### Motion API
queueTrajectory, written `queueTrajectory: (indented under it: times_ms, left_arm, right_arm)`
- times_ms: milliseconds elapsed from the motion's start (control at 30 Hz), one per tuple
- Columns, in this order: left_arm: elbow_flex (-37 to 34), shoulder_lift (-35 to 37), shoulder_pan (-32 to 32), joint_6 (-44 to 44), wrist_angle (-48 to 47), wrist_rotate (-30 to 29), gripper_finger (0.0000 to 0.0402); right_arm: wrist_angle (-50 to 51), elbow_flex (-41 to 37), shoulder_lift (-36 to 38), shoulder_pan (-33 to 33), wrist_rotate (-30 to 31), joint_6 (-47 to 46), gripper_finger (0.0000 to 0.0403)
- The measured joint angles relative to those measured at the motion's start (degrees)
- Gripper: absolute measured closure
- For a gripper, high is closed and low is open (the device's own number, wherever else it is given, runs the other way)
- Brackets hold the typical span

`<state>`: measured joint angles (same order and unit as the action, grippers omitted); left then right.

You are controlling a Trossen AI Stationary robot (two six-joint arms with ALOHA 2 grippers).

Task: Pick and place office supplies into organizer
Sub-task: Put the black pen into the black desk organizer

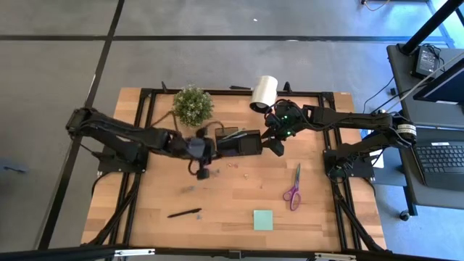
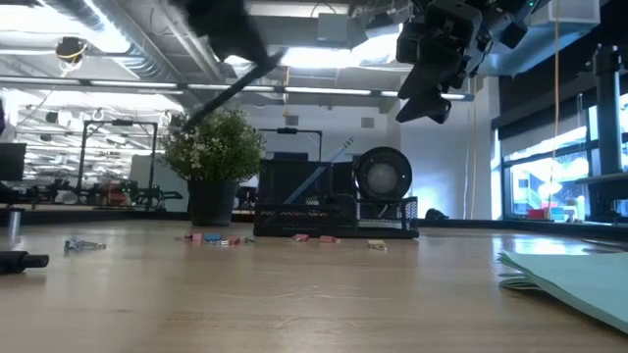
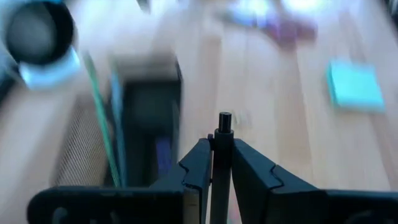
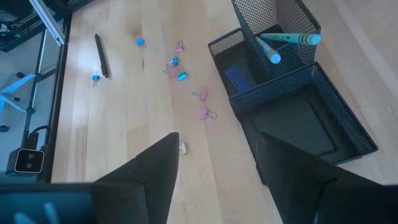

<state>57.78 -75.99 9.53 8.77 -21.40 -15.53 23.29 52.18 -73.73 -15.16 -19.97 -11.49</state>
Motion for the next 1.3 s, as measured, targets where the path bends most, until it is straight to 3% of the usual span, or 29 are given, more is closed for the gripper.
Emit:
queueTrajectory:
  times_ms: [100,400,867,1300]
  left_arm:
    - [0.00,0.63,-3.02,-3.54,7.54,0.15,0.0352]
    - [0.04,-1.98,-11.58,-10.83,22.38,7.70,0.0352]
    - [0.02,-13.03,-18.65,-16.96,29.36,7.90,0.0352]
    - [0.02,-20.41,-20.54,-13.55,28.62,9.31,0.0352]
  right_arm:
    - [0.02,0.00,-0.02,0.00,0.00,-0.02,0.0184]
    - [-1.98,0.00,-0.03,0.00,0.00,-0.20,0.0184]
    - [-2.42,0.00,-0.04,0.00,0.00,-0.02,0.0184]
    - [-2.14,0.00,-0.04,0.02,0.00,0.20,0.0184]
